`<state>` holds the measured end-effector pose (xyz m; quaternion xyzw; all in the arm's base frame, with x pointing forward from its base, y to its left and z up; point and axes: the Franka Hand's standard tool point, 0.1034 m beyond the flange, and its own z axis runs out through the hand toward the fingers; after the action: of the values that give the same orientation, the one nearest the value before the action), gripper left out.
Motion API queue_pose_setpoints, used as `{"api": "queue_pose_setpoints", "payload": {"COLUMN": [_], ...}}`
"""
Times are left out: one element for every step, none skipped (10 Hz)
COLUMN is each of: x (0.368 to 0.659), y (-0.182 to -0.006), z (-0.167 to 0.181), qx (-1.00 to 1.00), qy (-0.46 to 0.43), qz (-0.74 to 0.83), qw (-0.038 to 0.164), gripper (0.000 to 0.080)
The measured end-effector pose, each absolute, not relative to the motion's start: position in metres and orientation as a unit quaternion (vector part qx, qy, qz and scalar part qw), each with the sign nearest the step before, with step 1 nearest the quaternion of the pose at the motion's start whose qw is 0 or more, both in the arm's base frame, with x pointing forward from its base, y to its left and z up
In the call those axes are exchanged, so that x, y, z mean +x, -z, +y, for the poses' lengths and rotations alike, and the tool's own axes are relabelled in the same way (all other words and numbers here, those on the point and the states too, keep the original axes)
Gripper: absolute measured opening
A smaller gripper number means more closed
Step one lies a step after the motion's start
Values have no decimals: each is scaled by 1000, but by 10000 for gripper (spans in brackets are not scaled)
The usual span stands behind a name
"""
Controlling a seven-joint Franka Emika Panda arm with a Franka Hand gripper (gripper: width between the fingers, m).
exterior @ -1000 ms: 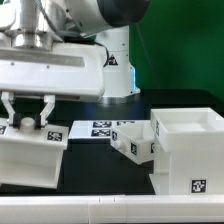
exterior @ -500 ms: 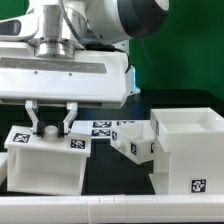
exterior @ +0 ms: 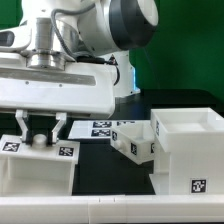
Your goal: Assemble drawer
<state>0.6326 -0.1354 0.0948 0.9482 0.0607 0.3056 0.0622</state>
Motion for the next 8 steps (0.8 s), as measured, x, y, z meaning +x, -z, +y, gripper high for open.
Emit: {"api": "queue_pose_setpoints", "payload": {"x": [632, 632, 633, 632, 632, 632, 632, 632], "y": [-95, -95, -95, -95, -95, -95, -94, -94], "z": [-140, -140, -140, -140, -140, -140, -140, -140], "qx": [948, 948, 948, 948, 948, 948, 948, 948], "qy": [-308, -308, -308, -308, -308, -308, -308, -308], "qz": [60, 56, 55, 55, 55, 55, 55, 55], "qw": [62, 60, 60, 60, 60, 60, 60, 60], "gripper": [169, 169, 169, 169, 355, 491, 491, 614]}}
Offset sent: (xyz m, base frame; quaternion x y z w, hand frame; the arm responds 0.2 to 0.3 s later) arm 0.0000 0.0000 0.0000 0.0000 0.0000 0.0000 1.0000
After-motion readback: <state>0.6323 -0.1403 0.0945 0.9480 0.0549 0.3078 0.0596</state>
